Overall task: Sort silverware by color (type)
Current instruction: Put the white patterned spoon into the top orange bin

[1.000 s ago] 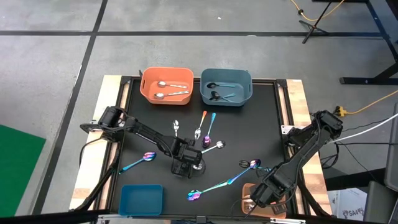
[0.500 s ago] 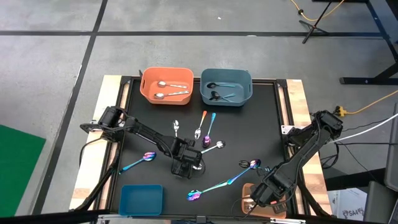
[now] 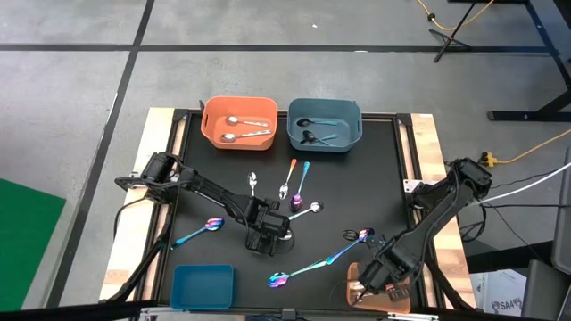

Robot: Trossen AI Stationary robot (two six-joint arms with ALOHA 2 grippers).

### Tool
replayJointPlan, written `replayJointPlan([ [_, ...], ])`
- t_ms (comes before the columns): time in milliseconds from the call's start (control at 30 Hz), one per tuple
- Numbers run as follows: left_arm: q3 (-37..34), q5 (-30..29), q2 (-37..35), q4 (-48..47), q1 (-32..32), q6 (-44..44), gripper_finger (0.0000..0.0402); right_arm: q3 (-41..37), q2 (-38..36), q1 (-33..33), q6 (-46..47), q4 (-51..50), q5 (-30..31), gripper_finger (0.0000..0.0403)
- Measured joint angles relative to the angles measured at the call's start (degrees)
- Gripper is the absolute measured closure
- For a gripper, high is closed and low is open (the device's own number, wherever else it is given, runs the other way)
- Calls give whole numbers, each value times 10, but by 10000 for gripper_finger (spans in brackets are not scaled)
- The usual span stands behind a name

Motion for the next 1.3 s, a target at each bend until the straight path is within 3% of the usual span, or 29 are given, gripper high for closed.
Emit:
replayJointPlan([
  [167,0,0,0,1,0,-1,391,0,-14,-17,-2,-9,7,303],
  [300,0,0,-1,2,0,-16,391,0,-38,-31,-4,-13,49,303],
  [633,-2,-15,-41,37,-1,-88,392,0,-101,-93,-53,-13,251,304],
  [867,-1,-136,-89,108,-1,-161,392,-61,-198,-154,-120,-4,335,304],
  [967,-1,-205,-99,148,1,-195,392,-119,-273,-179,-121,53,382,304],
  [1100,-1,-291,-105,240,13,-212,392,-217,-375,-217,-155,210,433,304],
  [1300,-1,-327,-105,419,43,-190,392,-370,-471,-277,-227,491,438,304],
])
